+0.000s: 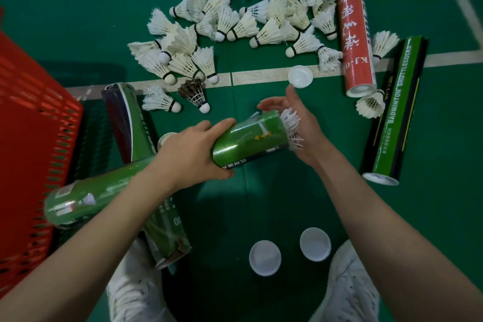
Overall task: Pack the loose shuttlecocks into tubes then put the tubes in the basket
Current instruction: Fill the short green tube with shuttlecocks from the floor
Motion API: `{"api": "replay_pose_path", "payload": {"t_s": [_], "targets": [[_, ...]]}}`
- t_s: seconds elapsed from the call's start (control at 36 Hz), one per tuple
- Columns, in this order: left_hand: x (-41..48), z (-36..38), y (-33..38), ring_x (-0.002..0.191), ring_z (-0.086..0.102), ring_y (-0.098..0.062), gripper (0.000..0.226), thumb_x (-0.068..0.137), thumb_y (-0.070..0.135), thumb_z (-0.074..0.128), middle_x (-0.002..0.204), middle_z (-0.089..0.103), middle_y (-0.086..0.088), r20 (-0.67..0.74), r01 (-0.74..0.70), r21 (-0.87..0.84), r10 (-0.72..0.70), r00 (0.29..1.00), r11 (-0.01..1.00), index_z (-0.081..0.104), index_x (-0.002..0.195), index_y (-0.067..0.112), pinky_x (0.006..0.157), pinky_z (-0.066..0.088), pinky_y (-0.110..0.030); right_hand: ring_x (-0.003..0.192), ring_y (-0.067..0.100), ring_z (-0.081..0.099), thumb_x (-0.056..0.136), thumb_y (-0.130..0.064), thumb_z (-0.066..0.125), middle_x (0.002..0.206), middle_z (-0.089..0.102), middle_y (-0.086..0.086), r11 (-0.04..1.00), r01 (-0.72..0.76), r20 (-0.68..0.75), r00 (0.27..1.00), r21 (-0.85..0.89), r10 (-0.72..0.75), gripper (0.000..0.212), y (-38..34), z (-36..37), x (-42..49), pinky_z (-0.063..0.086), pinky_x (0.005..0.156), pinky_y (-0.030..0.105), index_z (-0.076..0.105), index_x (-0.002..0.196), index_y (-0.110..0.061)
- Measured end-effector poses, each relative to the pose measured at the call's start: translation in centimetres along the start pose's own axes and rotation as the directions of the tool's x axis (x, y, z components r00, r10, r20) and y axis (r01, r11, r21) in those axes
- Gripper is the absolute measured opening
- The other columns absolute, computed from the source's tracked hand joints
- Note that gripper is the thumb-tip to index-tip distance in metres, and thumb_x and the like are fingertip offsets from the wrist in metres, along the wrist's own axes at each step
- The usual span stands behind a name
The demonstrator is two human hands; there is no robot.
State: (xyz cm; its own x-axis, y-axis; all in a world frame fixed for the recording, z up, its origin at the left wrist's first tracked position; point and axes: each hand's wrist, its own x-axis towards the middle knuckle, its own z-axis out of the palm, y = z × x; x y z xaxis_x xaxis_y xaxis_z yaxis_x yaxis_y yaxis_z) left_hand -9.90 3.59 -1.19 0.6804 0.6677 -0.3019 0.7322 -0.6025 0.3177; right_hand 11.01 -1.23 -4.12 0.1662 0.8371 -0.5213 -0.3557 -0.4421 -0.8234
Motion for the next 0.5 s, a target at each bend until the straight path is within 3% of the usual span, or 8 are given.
{"api": "replay_pose_path", "payload": {"t_s": [0.11,0.22,0.28,0.39,0.5], "targets": [[0.1,-0.3,0.6,0.102,0.055,-0.022,0.095,0.066,0.06,0.069,0.111,0.05,0.004,-0.024,-0.028,0.055,0.029,0.999,0.998,0.02,0.144,0.043,0.07,0.042,-0.03,0.096,0.017,0.064,0.099,-0.05,0.031,0.121,0.062,0.006,0.993,-0.006,0.019,1.0,-0.117,0.009,0.046,-0.2,0.9,-0.2,0.053,0.083,0.036,0.061,0.107,-0.016],[0.4,-0.6,0.8,0.102,0.055,-0.022,0.095,0.064,0.06,0.07,0.112,0.051,0.004,-0.034,-0.009,0.002,0.009,0.999,1.0,0.02,0.143,0.044,0.076,0.049,-0.035,0.107,0.018,0.06,0.099,-0.051,0.031,0.122,0.06,0.005,0.989,0.035,-0.033,0.999,-0.143,-0.04,0.044,-1.2,0.8,-0.2,0.052,0.087,0.037,0.06,0.108,-0.019],[0.7,-0.8,1.2,0.1,0.055,-0.023,0.094,0.064,0.06,0.07,0.111,0.051,0.003,-0.035,-0.007,-0.036,0.006,0.999,0.999,0.021,0.142,0.044,0.077,0.05,-0.037,0.112,0.018,0.058,0.1,-0.047,0.031,0.118,0.061,0.005,0.981,0.099,-0.132,0.984,-0.166,-0.122,0.043,-2.0,0.6,-0.1,0.049,0.092,0.037,0.06,0.108,-0.017],[2.1,-1.7,2.1,0.096,0.056,-0.023,0.094,0.063,0.063,0.071,0.107,0.05,0.003,-0.04,0.015,-0.073,-0.018,0.999,0.997,0.019,0.14,0.047,0.075,0.048,-0.034,0.087,0.013,0.06,0.101,-0.036,0.037,0.092,0.066,-0.003,0.979,0.187,-0.392,0.897,-0.085,-0.205,0.033,-3.8,-0.4,-0.2,0.048,0.076,0.031,0.061,0.096,-0.015],[3.8,-2.4,3.1,0.096,0.057,-0.023,0.095,0.062,0.066,0.071,0.107,0.052,0.003,-0.05,0.047,-0.116,-0.053,0.997,0.992,0.021,0.14,0.046,0.08,0.05,-0.037,0.073,-0.004,0.057,0.099,-0.032,0.044,0.084,0.061,-0.009,0.948,0.271,-0.432,0.844,-0.169,-0.318,0.025,-4.3,-1.3,-1.3,0.044,0.064,0.018,0.062,0.095,-0.015]]}}
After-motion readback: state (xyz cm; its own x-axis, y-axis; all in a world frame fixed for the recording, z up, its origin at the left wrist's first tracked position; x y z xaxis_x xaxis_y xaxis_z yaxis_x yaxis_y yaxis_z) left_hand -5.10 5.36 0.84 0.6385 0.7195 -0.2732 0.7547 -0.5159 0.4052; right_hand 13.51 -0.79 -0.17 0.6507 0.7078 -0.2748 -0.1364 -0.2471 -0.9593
